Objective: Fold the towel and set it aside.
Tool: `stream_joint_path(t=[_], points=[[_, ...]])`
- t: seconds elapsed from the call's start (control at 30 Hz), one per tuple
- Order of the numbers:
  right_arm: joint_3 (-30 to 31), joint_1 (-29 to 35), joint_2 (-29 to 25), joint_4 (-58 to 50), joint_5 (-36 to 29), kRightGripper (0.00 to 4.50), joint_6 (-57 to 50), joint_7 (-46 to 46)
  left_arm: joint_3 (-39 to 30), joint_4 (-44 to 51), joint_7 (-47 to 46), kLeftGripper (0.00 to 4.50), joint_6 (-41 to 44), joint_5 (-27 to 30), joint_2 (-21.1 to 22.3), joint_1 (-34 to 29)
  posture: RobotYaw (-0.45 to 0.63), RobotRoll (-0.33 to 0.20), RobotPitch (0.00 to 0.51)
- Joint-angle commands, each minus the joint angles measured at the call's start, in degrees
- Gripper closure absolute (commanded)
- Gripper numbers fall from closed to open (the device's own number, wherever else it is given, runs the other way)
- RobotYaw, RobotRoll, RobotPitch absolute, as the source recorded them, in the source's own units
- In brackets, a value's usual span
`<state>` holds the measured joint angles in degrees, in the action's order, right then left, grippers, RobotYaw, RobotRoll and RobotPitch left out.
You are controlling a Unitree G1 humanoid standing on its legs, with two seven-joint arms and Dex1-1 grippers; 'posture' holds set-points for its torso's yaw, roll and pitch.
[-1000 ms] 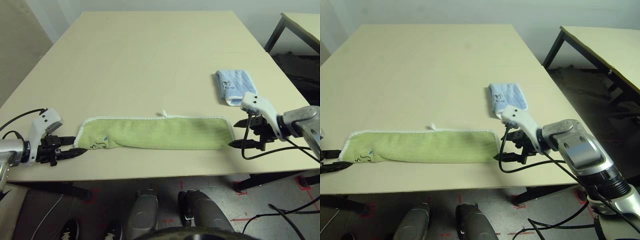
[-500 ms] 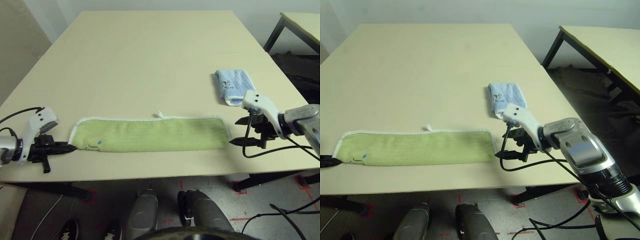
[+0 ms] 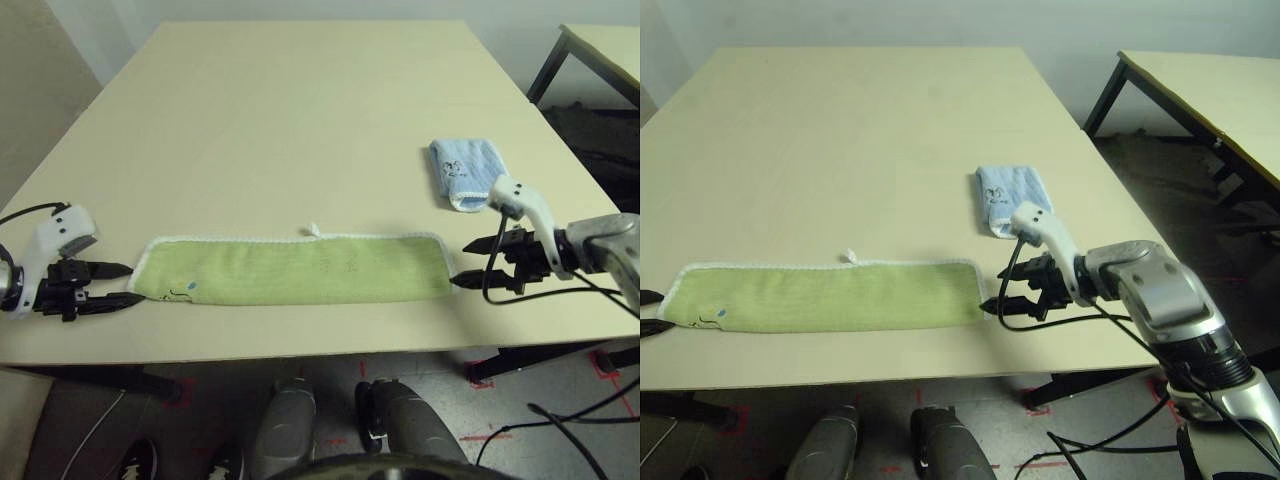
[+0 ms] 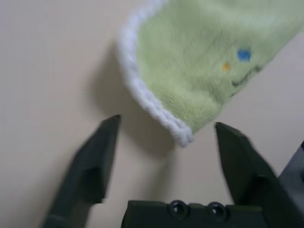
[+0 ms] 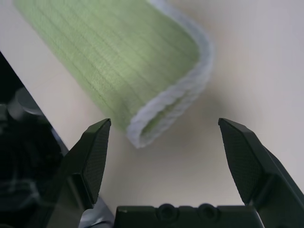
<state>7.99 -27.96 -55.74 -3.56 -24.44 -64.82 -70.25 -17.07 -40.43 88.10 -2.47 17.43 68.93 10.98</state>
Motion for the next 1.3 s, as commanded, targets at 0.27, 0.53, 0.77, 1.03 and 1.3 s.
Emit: stream_joint_path(t=[0.27, 0.53, 0.77, 1.03, 1.3], points=[[0.1, -6.5, 2.5, 9.6, -6.1, 0.0, -14.4, 1.1, -2.9, 7.6, 4.4, 0.04, -4.4, 14.1, 0.8, 0.2, 0.15, 0.0, 0.113], [-5.2, -12.7, 11.2, 20.0, -7.8, 0.0, -27.0, 10.8, -1.0, 18.6, 4.1, 0.04, -1.1, 13.9, -4.4, 1.7, 0.14, 0.0, 0.112], [-4.4, -12.8, 11.1, 23.4, -10.0, 0.0, -27.7, 16.6, -0.2, 20.3, 4.4, 0.04, 1.1, 14.2, -7.0, 4.1, 0.14, 0.0, 0.111], [-3.8, -11.4, 11.3, 24.1, -13.4, 0.0, -27.7, 20.4, 0.4, 19.5, 4.4, 0.04, -0.1, 13.0, -8.2, 4.7, 0.13, 0.0, 0.109], [-5.6, -11.5, 20.0, 22.9, -22.3, 0.0, -27.7, 29.6, 0.6, 19.9, 4.3, 0.04, -0.8, 12.2, -8.8, 5.2, 0.14, 0.0, 0.113]])
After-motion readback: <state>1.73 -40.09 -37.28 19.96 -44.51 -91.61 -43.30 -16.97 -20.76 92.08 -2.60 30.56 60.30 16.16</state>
